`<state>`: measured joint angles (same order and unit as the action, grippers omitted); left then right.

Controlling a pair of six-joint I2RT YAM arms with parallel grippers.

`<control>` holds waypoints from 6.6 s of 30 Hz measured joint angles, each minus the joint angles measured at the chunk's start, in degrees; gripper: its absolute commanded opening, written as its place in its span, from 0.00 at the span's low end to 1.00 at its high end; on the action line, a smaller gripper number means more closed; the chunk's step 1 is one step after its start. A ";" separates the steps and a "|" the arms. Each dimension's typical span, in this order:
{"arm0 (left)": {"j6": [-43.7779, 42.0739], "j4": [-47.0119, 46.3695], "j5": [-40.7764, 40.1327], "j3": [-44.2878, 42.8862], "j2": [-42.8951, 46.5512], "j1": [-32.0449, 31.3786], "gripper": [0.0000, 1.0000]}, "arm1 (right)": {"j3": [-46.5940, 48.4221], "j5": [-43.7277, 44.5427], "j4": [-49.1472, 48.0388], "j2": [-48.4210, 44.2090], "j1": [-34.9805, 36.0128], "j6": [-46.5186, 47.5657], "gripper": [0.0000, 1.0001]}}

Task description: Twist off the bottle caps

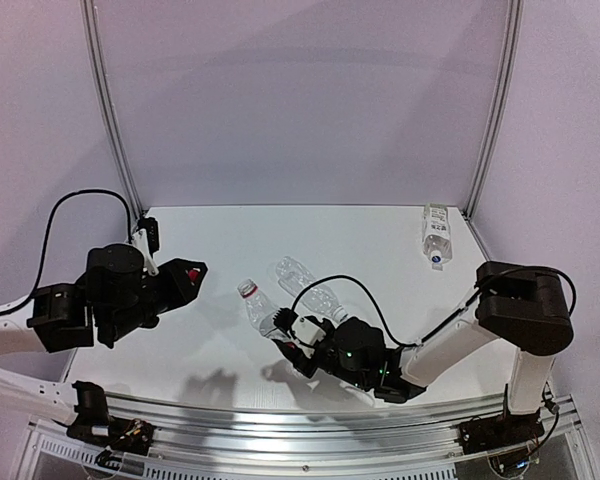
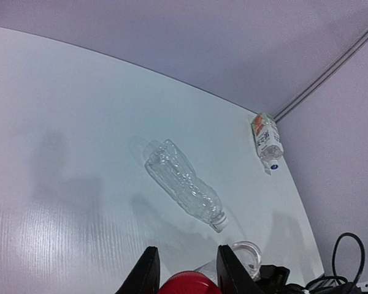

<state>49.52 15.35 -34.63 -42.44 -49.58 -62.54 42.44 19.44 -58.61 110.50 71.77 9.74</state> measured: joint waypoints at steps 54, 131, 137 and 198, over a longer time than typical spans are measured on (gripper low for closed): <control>-8.46 -22.10 5.73 9.55 -34.27 18.38 0.65 | -7.69 0.94 -7.30 -2.51 -0.81 0.02 0.45; -27.41 -24.37 26.45 -6.29 -24.85 -0.72 0.48 | -17.18 -17.99 -15.45 -7.98 -5.55 -6.43 0.45; -26.99 -24.81 26.18 -6.69 -25.68 -0.72 0.52 | -17.46 -18.01 -15.78 -7.98 -5.55 -6.43 0.45; -28.48 7.43 -0.33 -12.79 -13.03 29.57 0.22 | -17.77 -13.11 -16.46 -9.27 -5.57 -6.03 0.99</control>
<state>21.04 22.79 -34.96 -55.22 -62.61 -32.97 24.67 6.33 -75.07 101.23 66.19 3.70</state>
